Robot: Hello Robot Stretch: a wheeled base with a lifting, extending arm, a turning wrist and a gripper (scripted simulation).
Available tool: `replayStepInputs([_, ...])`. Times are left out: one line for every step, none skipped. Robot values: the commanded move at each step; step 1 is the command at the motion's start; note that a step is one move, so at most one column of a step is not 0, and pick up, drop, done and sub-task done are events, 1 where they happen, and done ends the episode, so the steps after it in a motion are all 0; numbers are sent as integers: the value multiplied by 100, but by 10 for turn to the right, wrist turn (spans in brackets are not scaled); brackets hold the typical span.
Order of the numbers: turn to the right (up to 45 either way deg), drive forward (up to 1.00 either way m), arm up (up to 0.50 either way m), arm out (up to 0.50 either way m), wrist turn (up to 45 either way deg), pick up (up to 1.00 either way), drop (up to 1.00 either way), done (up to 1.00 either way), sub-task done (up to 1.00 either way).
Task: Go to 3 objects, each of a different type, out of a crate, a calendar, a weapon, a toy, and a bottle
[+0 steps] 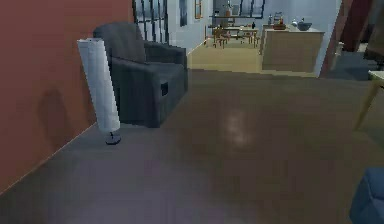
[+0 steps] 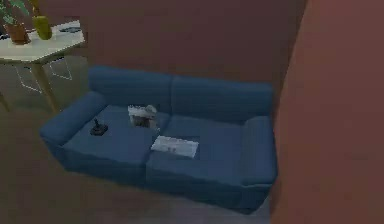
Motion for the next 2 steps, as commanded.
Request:
replayStepInputs([120,0,0,0,0,0,0,0,0])
replayStepInputs([30,0,0,0,0,0,0,0,0])
